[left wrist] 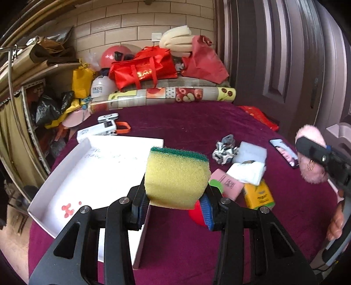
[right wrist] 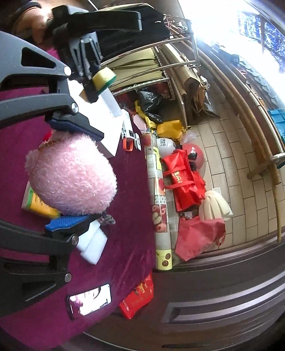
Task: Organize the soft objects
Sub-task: 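Carry the sponge and pink ball with both tools over the white tray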
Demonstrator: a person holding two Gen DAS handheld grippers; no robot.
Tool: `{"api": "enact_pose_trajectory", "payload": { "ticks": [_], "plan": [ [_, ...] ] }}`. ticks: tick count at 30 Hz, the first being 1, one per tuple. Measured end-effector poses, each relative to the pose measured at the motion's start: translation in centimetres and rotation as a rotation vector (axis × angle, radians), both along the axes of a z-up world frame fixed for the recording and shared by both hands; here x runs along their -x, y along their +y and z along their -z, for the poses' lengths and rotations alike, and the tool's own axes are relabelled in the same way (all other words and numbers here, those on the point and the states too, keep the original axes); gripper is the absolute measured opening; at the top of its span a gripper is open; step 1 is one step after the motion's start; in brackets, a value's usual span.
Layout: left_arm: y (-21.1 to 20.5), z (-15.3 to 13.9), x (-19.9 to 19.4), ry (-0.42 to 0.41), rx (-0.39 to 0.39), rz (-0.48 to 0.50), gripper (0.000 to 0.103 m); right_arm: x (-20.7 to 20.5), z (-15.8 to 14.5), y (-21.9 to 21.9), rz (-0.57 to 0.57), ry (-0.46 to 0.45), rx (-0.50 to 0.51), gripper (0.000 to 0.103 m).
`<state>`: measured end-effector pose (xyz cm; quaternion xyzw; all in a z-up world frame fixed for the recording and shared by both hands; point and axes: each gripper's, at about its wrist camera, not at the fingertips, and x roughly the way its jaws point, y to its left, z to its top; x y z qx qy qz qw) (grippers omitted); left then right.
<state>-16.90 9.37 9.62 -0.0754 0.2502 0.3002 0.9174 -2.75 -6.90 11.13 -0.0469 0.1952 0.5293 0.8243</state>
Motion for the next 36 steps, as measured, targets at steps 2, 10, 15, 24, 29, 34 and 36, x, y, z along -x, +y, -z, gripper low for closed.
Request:
{"api": "enact_pose_trajectory", "payload": {
  "ticks": [2, 10, 15, 24, 29, 34, 36],
  "plan": [
    [0.3, 0.2, 0.3, 0.002, 0.014, -0.014, 0.04, 0.2, 0.0, 0.5, -0.005, -0.002, 0.007, 0.062],
    [1.4, 0.3, 1.3, -0.014, 0.044, -0.063, 0.04, 1.3, -0.2, 1.9, -0.032, -0.008, 0.011, 0.062],
    [1.7, 0.3, 2.0, -0.026, 0.048, -0.082, 0.04, 2.0, -0.5, 2.7, -0.049, -0.02, 0.022, 0.062],
    [2.9, 0.6, 2.8, -0.037, 0.063, -0.115, 0.04, 2.9, -0.6, 5.0, -0.092, -0.012, 0.047, 0.062],
    [3.7, 0.8, 3.4, -0.04, 0.071, -0.139, 0.04, 3.3, -0.4, 6.8, -0.134, 0.011, 0.074, 0.062],
    [5.8, 0.8, 4.8, -0.057, 0.091, -0.191, 0.04, 3.8, 0.3, 8.8, -0.169, 0.045, 0.112, 0.062],
    [7.5, 0.4, 6.0, -0.073, 0.104, -0.234, 0.04, 3.9, 0.5, 9.7, -0.186, 0.068, 0.127, 0.062]
  ]
}}
